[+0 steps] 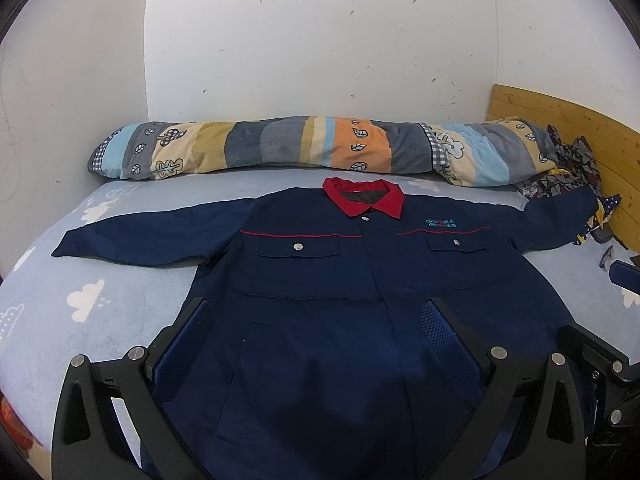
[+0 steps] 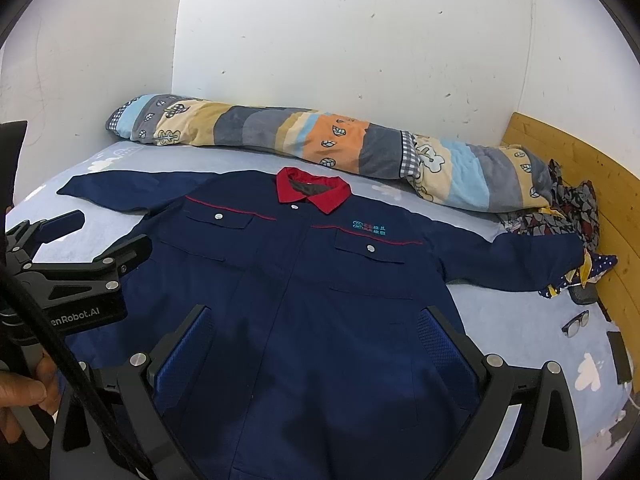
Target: Fold large clothes
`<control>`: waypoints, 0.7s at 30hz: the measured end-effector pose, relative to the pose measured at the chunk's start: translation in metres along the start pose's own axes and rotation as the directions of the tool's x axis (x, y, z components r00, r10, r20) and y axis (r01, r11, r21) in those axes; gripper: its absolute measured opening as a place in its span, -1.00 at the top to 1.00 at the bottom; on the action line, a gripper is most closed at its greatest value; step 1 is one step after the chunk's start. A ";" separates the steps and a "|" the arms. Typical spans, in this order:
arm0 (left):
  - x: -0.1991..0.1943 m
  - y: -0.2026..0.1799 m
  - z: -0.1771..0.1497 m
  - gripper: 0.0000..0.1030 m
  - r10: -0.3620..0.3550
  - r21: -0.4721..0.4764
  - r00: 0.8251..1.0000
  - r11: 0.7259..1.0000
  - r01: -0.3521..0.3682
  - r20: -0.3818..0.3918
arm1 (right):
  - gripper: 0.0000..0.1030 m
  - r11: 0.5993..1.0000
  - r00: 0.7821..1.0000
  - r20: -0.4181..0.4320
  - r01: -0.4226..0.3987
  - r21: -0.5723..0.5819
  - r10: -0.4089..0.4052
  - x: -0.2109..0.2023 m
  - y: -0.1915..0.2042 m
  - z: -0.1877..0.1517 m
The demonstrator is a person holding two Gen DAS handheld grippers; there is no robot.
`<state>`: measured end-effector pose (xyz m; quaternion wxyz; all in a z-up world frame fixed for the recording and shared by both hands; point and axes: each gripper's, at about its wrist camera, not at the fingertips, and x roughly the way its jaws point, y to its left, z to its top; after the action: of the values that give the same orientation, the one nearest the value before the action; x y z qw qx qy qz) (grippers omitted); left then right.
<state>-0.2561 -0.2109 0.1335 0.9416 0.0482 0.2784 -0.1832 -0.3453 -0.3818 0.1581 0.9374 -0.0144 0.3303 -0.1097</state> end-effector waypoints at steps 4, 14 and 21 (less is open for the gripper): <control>0.000 0.000 0.000 -1.00 0.001 0.000 1.000 1.000 -0.001 0.000 | -1.00 1.000 1.000 0.000 -0.001 0.001 0.001 0.000 0.000 0.000; 0.000 -0.001 0.001 -1.00 0.001 0.001 1.000 1.000 -0.001 0.000 | -1.00 1.000 1.000 -0.002 0.004 -0.001 -0.004 0.000 0.001 0.000; 0.000 0.000 0.001 -1.00 -0.003 0.003 1.000 1.000 0.003 0.001 | -1.00 1.000 1.000 0.000 0.003 -0.003 -0.003 0.000 0.001 -0.001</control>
<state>-0.2560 -0.2110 0.1346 0.9413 0.0490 0.2778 -0.1852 -0.3454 -0.3808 0.1571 0.9371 -0.0164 0.3307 -0.1104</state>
